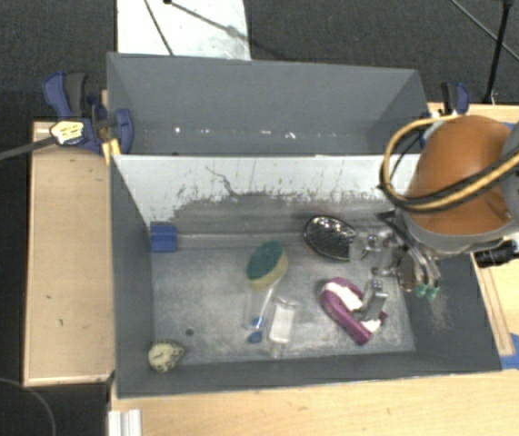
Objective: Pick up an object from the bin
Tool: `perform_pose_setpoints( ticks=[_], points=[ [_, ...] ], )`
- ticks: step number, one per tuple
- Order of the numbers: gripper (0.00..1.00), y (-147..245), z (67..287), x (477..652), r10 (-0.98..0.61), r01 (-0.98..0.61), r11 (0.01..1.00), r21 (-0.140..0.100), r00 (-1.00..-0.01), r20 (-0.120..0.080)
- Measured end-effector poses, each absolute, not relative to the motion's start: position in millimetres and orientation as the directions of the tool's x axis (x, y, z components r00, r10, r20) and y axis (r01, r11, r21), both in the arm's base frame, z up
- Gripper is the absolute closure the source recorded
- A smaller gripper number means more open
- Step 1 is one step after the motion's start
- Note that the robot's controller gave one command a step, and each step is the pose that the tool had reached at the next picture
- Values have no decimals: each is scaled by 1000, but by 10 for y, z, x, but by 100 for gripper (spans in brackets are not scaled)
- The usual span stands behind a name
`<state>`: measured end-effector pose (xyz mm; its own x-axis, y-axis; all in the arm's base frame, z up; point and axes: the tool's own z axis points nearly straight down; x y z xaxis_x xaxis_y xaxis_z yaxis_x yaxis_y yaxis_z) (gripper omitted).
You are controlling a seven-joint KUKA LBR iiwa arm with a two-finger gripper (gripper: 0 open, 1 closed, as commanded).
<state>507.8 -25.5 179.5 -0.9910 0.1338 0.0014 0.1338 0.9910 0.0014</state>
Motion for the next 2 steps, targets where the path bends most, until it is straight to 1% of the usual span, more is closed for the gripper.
perform_pose_setpoints(
  ticks=[1, 2],
  points=[
    [0, -589, 767, 5066, 237, 237, 971, 0, -971, 7],
    [100, -582, 799, 5080, 231, 231, 973, 0, -973, 2]
  ],
)
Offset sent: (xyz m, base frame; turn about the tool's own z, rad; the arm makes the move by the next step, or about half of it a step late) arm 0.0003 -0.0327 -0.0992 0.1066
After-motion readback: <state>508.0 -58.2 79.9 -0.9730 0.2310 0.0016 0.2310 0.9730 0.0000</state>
